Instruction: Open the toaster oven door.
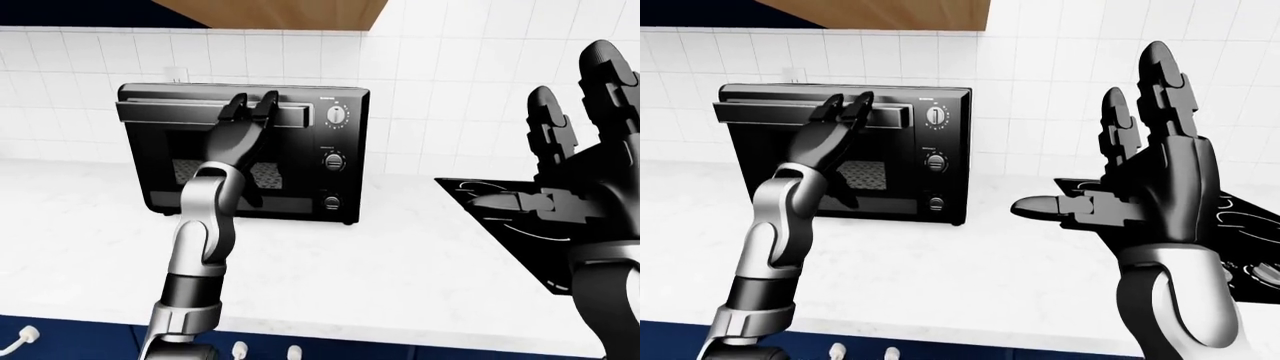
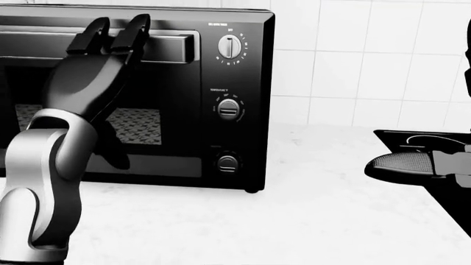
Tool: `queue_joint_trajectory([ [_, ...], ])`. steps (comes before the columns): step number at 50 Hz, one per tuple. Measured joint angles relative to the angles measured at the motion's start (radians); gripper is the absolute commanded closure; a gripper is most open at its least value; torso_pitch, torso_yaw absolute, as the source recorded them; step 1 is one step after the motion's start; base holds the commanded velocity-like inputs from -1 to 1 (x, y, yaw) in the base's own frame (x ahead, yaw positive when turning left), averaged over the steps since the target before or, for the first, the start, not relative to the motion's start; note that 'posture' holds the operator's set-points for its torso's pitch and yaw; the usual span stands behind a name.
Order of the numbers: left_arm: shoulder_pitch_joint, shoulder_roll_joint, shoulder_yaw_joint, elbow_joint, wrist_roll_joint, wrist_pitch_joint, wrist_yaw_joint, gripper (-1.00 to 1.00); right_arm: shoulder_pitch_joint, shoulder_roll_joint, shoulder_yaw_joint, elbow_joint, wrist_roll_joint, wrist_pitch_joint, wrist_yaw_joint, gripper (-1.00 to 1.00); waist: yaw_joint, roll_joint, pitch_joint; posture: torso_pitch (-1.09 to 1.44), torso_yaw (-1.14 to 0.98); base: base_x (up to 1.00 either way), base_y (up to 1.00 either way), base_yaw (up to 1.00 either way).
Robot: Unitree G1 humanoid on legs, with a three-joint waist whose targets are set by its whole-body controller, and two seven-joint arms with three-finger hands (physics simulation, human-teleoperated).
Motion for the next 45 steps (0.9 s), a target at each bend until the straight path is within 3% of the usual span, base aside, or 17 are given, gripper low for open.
queue_joint_trajectory([
  [5, -0.019, 0.005, 0.0, 0.034, 0.009, -0.021, -0.008, -1.0, 0.0, -0.003, 0.002, -0.006, 0.01, 0.0, -0.007, -1.0, 0.0, 0.003, -0.002, -0.63, 0.0, 0.0, 0.0, 0.0],
  [6, -0.022, 0.005, 0.0, 0.034, 0.012, -0.02, -0.015, -0.85, 0.001, -0.002, 0.005, -0.003, 0.009, -0.002, -0.006, -1.0, -0.001, 0.004, -0.001, -0.63, 0.0, 0.0, 0.0, 0.0],
  [10, -0.035, 0.003, 0.004, 0.024, 0.018, -0.014, -0.034, -0.62, 0.0, -0.004, 0.0, 0.004, 0.009, -0.002, -0.004, -1.0, -0.002, 0.007, 0.001, -0.63, 0.0, 0.0, 0.0, 0.0],
  [18, -0.057, 0.006, 0.012, 0.004, 0.017, -0.008, -0.028, -0.46, -0.009, -0.011, -0.012, -0.012, 0.032, 0.014, -0.02, -1.0, -0.004, 0.012, -0.004, -0.63, 0.0, 0.0, 0.0, 0.0],
  [34, -0.097, 0.022, 0.009, 0.018, 0.046, 0.042, -0.02, -0.25, -0.006, -0.043, -0.022, -0.02, 0.096, 0.01, -0.062, -1.0, -0.011, 0.017, -0.014, -0.63, 0.0, 0.0, 0.0, 0.0],
  [45, -0.031, 0.034, 0.021, -0.093, 0.097, 0.101, -0.045, -0.2, 0.001, -0.052, -0.035, -0.029, 0.115, 0.006, -0.077, -1.0, -0.027, 0.033, -0.019, -0.63, 0.0, 0.0, 0.0, 0.0],
])
